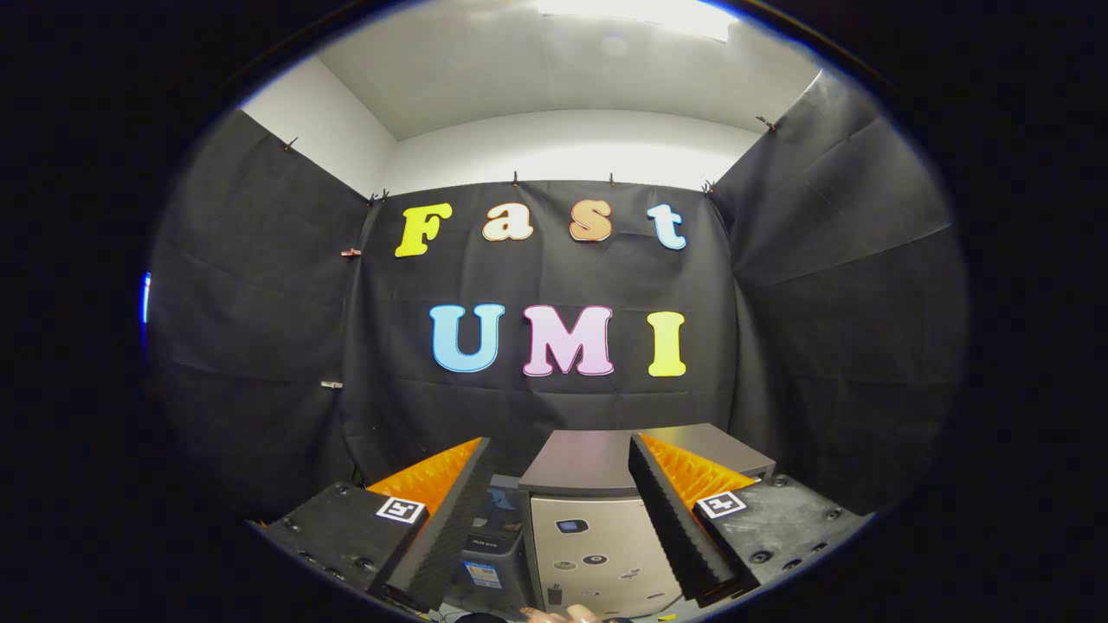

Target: Put the clothes into the washing machine and then close the washing machine lid.

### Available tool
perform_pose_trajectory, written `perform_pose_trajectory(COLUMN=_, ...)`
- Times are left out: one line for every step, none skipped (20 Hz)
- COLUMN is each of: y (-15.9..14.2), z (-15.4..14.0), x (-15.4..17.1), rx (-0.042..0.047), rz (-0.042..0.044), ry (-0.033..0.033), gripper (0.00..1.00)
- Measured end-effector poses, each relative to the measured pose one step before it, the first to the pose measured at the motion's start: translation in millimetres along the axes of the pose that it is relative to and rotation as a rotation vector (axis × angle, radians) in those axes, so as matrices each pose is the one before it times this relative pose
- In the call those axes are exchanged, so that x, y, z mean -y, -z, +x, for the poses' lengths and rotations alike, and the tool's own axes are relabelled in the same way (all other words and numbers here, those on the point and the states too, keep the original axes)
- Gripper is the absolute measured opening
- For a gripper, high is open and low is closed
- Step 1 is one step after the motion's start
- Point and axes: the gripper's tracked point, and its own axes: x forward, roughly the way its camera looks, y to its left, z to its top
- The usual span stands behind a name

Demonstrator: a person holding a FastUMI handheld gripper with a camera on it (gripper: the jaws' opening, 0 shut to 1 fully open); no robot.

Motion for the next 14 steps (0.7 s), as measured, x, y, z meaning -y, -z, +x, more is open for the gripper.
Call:
perform_pose_trajectory(y=-0.05, z=0.29, x=0.91, rx=0.00019, rz=-0.00267, ry=0.00043, gripper=0.98)
perform_pose_trajectory(y=-0.45, z=0.17, x=0.65, rx=-0.00012, rz=-0.00113, ry=0.00071, gripper=0.98)
perform_pose_trajectory(y=0.35, z=0.01, x=0.1, rx=-0.00013, rz=-0.00021, ry=0.00062, gripper=0.98)
perform_pose_trajectory(y=-0.02, z=0.23, x=0.13, rx=-0.00054, rz=0.00076, ry=0.00102, gripper=0.98)
perform_pose_trajectory(y=0.5, z=0.33, x=0.55, rx=-0.00116, rz=0.00062, ry=0.00126, gripper=0.98)
perform_pose_trajectory(y=0.72, z=-0.08, x=0.33, rx=-0.00158, rz=0.00001, ry=0.00105, gripper=0.98)
perform_pose_trajectory(y=0.98, z=-0.26, x=-0.69, rx=-0.00205, rz=-0.00035, ry=0.00069, gripper=0.98)
perform_pose_trajectory(y=0.49, z=0.45, x=-1.0, rx=-0.00156, rz=-0.0009, ry=-0.00083, gripper=0.98)
perform_pose_trajectory(y=-0.02, z=-0.52, x=-0.24, rx=-0.00105, rz=-0.00113, ry=-0.00109, gripper=0.98)
perform_pose_trajectory(y=-0.33, z=0.04, x=-0.14, rx=-0.00072, rz=-0.00097, ry=-0.00053, gripper=0.98)
perform_pose_trajectory(y=0.49, z=-0.45, x=-0.88, rx=-0.00018, rz=-0.00086, ry=0.00036, gripper=0.98)
perform_pose_trajectory(y=0.11, z=0.05, x=-0.05, rx=0.00043, rz=-0.00064, ry=-0.00027, gripper=0.98)
perform_pose_trajectory(y=-0.04, z=-0.77, x=-0.12, rx=0.00083, rz=0.00101, ry=0.00034, gripper=0.98)
perform_pose_trajectory(y=0.36, z=0.54, x=-0.68, rx=0.00045, rz=0.00303, ry=-0.00167, gripper=0.98)
